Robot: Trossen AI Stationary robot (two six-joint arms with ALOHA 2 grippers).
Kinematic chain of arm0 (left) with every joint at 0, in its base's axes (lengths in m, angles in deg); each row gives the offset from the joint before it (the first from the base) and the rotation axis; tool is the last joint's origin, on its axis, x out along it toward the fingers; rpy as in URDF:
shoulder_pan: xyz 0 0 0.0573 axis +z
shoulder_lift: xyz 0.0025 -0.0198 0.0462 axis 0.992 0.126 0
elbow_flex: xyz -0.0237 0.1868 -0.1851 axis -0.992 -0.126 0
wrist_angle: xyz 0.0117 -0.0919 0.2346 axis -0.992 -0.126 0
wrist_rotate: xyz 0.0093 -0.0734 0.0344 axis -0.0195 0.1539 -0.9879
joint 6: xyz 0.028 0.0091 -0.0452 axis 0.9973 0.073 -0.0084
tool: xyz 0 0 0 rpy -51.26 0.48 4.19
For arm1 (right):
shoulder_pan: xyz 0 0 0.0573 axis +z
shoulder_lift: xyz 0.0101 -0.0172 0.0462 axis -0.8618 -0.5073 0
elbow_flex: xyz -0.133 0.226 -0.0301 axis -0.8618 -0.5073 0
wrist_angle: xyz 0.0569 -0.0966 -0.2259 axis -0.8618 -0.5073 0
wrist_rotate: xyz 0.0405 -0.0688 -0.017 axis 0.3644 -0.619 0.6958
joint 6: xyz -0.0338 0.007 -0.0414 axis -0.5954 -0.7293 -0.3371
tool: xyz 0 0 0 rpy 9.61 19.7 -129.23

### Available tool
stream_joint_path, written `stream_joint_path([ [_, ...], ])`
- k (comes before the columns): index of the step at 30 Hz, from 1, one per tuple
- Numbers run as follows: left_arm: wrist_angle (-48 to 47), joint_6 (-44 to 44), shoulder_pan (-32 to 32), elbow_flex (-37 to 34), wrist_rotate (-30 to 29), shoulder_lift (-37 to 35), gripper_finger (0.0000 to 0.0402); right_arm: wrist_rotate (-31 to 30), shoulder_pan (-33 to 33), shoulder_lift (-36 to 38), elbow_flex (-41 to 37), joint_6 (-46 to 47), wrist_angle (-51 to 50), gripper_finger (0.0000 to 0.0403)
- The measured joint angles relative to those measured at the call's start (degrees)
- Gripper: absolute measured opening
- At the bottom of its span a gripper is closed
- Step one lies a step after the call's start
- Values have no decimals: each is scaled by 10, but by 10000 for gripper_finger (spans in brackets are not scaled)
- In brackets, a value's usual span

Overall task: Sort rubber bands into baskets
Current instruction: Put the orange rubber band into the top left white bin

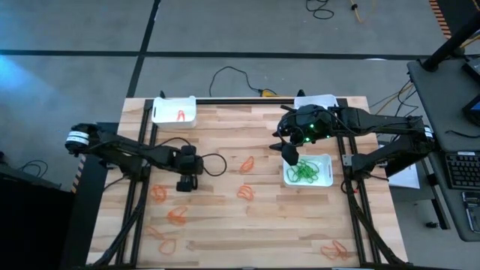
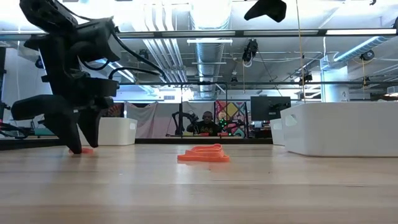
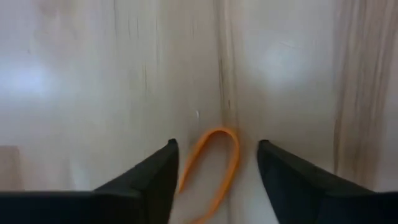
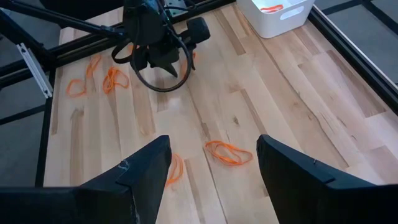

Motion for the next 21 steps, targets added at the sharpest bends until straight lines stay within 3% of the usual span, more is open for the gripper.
stream_joint_path([
  [5, 4, -69, 38, -1, 50, 1, 95, 0, 0, 0, 0, 0, 0, 231],
  [9, 6, -120, 68, -1, 58, 1, 16, 0, 0, 0, 0, 0, 0, 231],
  [14, -28, -154, 79, 29, 54, 2, 5, 0, 0, 0, 0, 0, 0, 231],
  [18, -73, -162, 89, 121, 42, -1, 1, 0, 0, 0, 0, -2, 0, 231],
  [21, -115, -172, 124, 203, 44, 0, 1, -20, -1, 0, 0, -139, 9, 231],
])
